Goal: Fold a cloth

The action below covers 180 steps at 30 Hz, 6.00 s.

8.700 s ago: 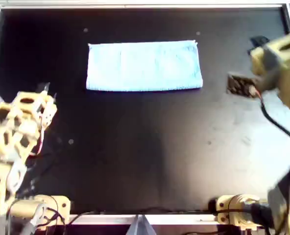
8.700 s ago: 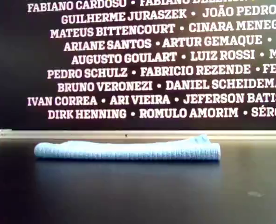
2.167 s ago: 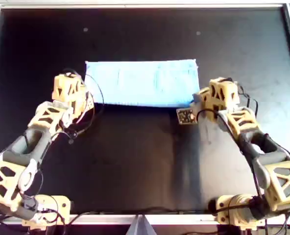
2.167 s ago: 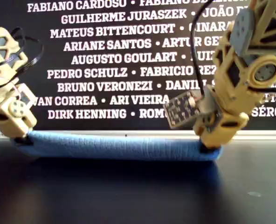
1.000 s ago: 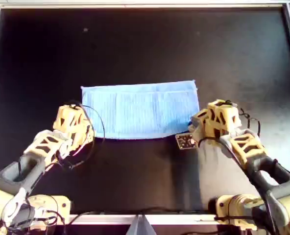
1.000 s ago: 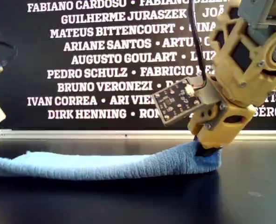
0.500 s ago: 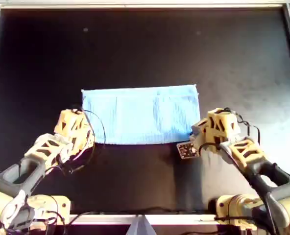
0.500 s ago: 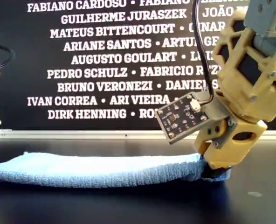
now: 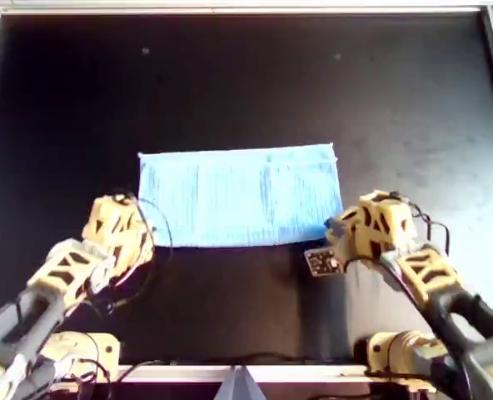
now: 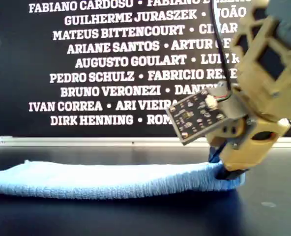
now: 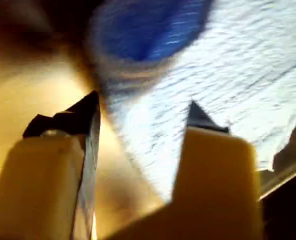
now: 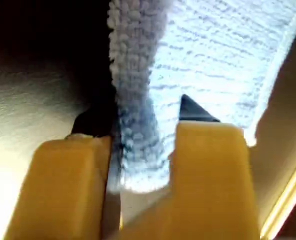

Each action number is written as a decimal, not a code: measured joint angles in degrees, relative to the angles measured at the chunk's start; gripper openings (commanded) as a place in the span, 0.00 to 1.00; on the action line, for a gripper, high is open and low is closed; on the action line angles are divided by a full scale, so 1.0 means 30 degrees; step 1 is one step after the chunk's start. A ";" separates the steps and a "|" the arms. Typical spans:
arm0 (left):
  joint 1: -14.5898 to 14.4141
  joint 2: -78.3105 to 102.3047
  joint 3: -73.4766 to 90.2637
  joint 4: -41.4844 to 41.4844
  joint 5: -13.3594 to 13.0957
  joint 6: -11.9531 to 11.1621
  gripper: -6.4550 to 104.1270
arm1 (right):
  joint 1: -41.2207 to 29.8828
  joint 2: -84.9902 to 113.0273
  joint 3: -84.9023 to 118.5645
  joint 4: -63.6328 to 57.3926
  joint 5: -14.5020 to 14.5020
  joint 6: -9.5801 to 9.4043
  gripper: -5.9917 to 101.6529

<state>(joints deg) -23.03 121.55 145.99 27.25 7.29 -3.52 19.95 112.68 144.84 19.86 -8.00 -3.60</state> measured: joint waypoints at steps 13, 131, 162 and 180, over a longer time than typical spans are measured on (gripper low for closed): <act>0.0000 1.3213 0.1289 0.4922 -0.0205 0.0000 0.70 | -0.1670 1.1895 0.5947 0.0000 0.0117 0.0000 0.53; 0.4893 1.8252 0.9170 0.0498 -0.0381 0.0059 0.70 | 0.0527 -0.2520 -0.7383 0.1230 -0.2139 -0.1260 0.05; 0.4893 1.8252 0.9170 0.0498 -0.0176 0.0059 0.71 | 1.2422 -2.1475 -3.1553 0.1230 -0.2139 -0.1260 0.05; 0.4893 1.8252 0.9170 0.0498 -0.0176 0.0059 0.71 | 1.3271 -2.2822 -3.1934 0.1494 -0.1963 -0.1260 0.51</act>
<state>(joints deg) -8.35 176.31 173.50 28.74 6.77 -3.34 59.77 44.21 49.04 24.35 -13.89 -7.38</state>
